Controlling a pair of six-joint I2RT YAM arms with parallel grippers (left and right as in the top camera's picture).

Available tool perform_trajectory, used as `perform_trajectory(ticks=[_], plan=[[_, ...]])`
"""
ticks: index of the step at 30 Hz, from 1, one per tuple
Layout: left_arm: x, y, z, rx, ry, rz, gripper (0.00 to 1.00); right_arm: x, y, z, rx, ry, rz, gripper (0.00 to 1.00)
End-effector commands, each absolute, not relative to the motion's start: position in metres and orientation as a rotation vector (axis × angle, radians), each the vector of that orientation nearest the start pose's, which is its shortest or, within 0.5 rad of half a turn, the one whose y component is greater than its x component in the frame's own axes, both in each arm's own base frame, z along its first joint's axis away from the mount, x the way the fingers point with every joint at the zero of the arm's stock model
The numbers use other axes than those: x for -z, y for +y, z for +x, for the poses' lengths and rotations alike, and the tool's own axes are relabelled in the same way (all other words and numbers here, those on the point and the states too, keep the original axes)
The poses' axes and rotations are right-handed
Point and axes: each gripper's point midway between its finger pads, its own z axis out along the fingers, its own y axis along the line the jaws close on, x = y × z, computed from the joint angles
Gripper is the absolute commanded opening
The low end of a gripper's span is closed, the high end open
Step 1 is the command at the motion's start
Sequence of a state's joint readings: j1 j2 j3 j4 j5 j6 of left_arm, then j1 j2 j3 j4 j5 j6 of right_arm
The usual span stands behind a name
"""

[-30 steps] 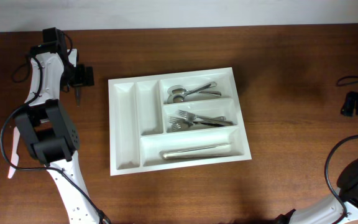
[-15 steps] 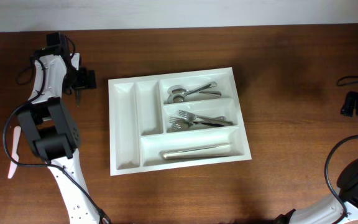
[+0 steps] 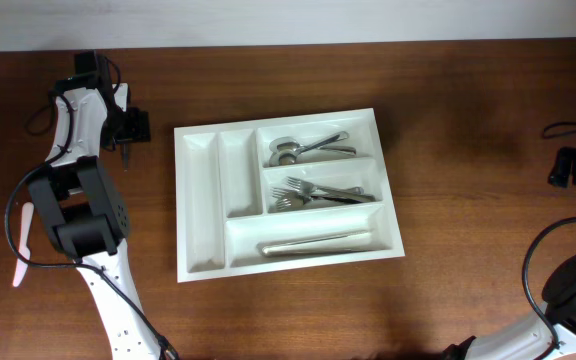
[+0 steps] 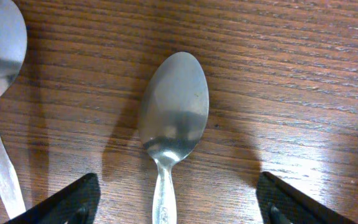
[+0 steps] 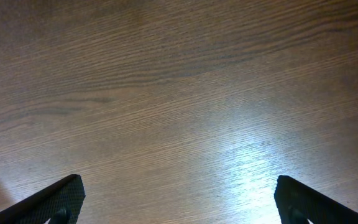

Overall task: Pack container
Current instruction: 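Lower the left gripper onto the right small spoon and close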

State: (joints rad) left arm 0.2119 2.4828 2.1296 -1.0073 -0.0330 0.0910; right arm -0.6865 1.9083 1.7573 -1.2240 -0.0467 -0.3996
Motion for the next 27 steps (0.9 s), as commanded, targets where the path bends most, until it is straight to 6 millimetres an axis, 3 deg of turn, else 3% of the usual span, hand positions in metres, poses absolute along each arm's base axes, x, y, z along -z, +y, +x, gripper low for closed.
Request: perform_trajectory(ticks=[1,5,27], plan=[[-0.0016,0.1208,0.5173,-0.096,2.936,-0.175,0.73,-0.1441,-0.2509,0.3196,0.085,2.915,0.416,0.99],[-0.0017,0.1208,0.5176,-0.096,2.935,-0.175,0.52,-0.1441,-0.2509,0.3196,0.085,2.915,0.416,0.99],[-0.0019,0.121,0.5186,-0.097,2.931,-0.176,0.08,-0.1441,-0.2509,0.3196,0.085,2.915,0.416,0.99]])
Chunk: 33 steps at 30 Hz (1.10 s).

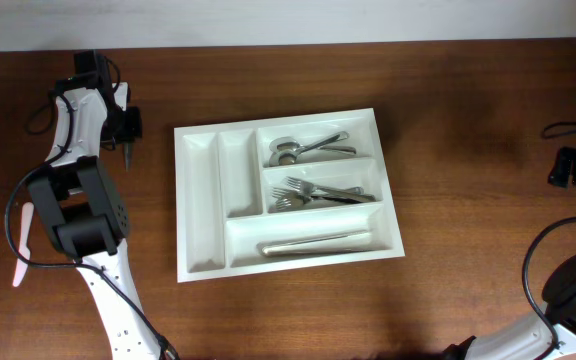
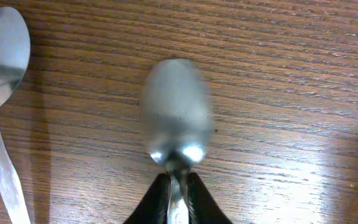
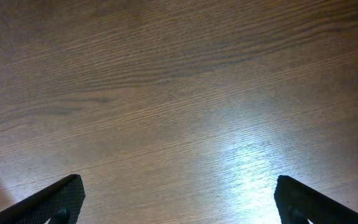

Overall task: Pack container
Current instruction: 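Lower the left gripper onto the right small spoon and close, then carry the spoon right and lower it into the tray's left compartment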

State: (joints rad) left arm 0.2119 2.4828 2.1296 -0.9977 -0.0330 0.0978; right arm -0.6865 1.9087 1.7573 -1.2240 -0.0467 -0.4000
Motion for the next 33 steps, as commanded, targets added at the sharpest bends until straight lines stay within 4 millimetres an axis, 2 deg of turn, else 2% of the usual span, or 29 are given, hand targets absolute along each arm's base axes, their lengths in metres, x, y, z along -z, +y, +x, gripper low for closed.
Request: perform_trajectory(ticks=[1,10,16,20,25,28,33], plan=[[-0.002,0.121,0.519,-0.097,2.93,-0.176,0.06,-0.144,-0.251,0.32,0.085,2.915,0.416,0.99],[-0.004,0.12,0.514,-0.093,2.951,-0.175,0.02,-0.144,-0.251,0.32,0.086,2.915,0.416,0.99],[-0.021,0.119,0.515,-0.091,2.955,-0.173,0.02,-0.144,-0.251,0.32,0.085,2.915,0.416,0.99],[-0.052,0.113,0.517,-0.069,2.947,-0.161,0.02,-0.144,-0.251,0.32,0.085,2.915,0.416,0.99],[-0.102,0.089,0.514,0.01,2.937,-0.12,0.02,-0.144,-0.251,0.32,0.085,2.915,0.416,0.98],[-0.123,0.072,0.502,0.024,2.964,-0.12,0.02,-0.144,-0.251,0.32,0.085,2.915,0.416,0.99],[-0.146,0.043,0.482,0.05,3.011,-0.179,0.02,-0.144,-0.251,0.32,0.085,2.915,0.416,0.99]])
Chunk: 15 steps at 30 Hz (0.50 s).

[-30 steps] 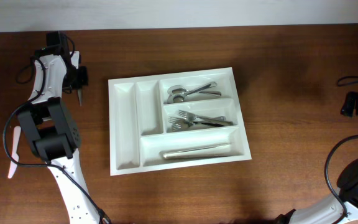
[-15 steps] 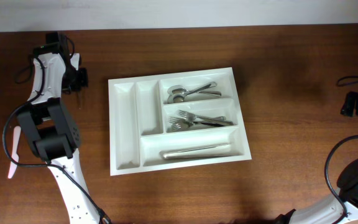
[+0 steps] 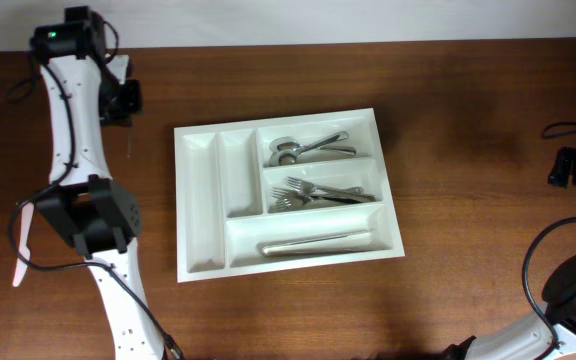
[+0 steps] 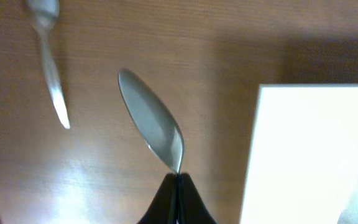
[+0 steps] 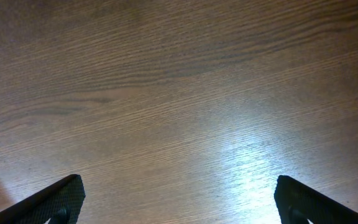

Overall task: Pack container
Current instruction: 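Carry the spoon right and lower it into the tray's left compartment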

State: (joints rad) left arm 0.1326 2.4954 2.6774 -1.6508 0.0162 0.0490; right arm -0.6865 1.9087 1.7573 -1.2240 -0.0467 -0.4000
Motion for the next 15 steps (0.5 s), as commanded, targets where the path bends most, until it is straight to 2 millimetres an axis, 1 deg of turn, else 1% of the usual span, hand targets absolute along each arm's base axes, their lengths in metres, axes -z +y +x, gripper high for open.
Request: perform_trajectory(ticks=[1,6,8,12,15], plan=[[-0.149,0.037,0.484,0.061,3.001,-0.175,0.02,-0.144,-0.251,0.32,0.085,2.915,0.416,0.99],[-0.171,-0.004,0.483,0.199,2.955,-0.086,0.02,-0.144,-0.251,0.32,0.085,2.915,0.416,0.99],[-0.181,-0.019,0.481,0.229,2.936,-0.047,0.02,-0.144,-0.251,0.32,0.085,2.915,0.416,0.98],[-0.191,-0.032,0.471,0.206,2.94,0.003,0.02,-0.144,-0.251,0.32,0.086,2.915,0.416,0.99],[-0.189,-0.038,0.452,0.208,2.997,0.019,0.02,-0.144,-0.251,0.32,0.086,2.915,0.416,0.99]])
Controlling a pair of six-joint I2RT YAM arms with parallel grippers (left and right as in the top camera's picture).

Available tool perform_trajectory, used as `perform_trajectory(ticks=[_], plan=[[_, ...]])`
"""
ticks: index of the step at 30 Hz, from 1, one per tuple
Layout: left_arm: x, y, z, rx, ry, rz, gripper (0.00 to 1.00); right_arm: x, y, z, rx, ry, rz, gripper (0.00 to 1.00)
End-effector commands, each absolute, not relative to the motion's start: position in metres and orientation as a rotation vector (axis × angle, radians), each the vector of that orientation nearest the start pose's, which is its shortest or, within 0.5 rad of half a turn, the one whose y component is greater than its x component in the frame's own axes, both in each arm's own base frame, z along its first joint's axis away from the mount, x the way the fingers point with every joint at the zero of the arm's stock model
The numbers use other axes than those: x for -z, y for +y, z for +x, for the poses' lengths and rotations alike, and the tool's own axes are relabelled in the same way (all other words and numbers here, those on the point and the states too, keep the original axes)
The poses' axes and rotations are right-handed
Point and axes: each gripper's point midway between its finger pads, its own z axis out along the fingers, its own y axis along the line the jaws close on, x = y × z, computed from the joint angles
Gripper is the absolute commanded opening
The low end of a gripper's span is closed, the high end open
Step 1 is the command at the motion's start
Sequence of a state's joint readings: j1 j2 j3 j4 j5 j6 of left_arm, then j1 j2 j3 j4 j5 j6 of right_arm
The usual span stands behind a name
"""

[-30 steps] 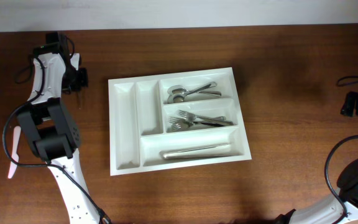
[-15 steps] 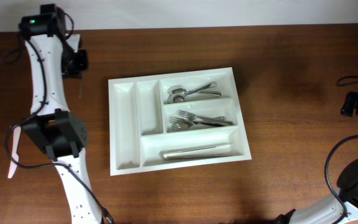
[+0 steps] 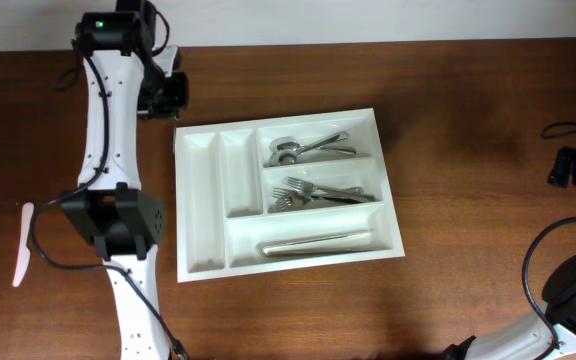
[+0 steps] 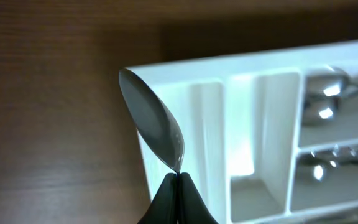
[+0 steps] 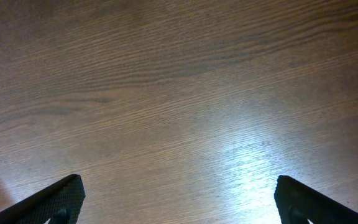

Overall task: Pack container
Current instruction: 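Carry the spoon right and lower it into the tray's left compartment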

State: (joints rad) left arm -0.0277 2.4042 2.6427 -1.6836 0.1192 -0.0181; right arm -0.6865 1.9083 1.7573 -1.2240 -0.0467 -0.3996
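My left gripper [image 4: 178, 186] is shut on the handle of a steel spoon [image 4: 152, 124], whose bowl hangs over the far left corner of the white cutlery tray [image 4: 185, 81]. In the overhead view the left gripper [image 3: 168, 95] sits just beyond the white tray [image 3: 200, 265] at its far left corner; the spoon is hidden there. The tray holds spoons [image 3: 308, 148], forks [image 3: 323, 193] and knives [image 3: 313, 243]; its two narrow left slots are empty. My right gripper [image 5: 179, 205] stands open over bare wood at the far right [image 3: 573, 167].
A white flat utensil [image 3: 20, 258] lies on the table at the left edge. A black cable [image 3: 568, 130] runs along the right edge. The wooden table [image 3: 468, 100] stretches wide to the right of the tray.
My left gripper, still holding the spoon, has moved to the right, from over bare wood left of the tray to the tray's far left corner. The second spoon has left the wrist view.
My left gripper stood open around a spoon lying on the table, a second spoon beside it. Then it was shut on the handle. Then it held the spoon raised beside the tray, and now over the tray's corner. The right arm stayed still throughout.
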Motion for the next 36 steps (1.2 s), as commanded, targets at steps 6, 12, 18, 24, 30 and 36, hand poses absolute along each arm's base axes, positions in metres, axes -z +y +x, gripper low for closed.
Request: perform_trajectory(ticks=[6,12,18,24,30,36], plan=[[-0.163,-0.026,0.38,0.118,3.219,-0.038,0.02,-0.144,-0.251,0.32,0.085,2.915,0.416,0.99],[-0.132,-0.025,0.364,0.1,3.249,-0.051,0.02,-0.144,-0.251,0.32,0.085,2.915,0.416,0.99],[-0.12,-0.043,0.387,0.226,3.156,-0.052,0.02,-0.144,-0.251,0.32,0.085,2.915,0.416,0.99],[-0.121,-0.071,0.412,0.275,3.05,-0.085,0.02,-0.144,-0.251,0.32,0.086,2.915,0.416,0.99],[-0.122,-0.1,0.415,0.259,3.022,0.021,0.02,-0.144,-0.251,0.32,0.085,2.915,0.416,0.99],[-0.119,-0.094,0.409,0.102,3.041,-0.033,0.02,-0.144,-0.251,0.32,0.085,2.916,0.416,0.99]])
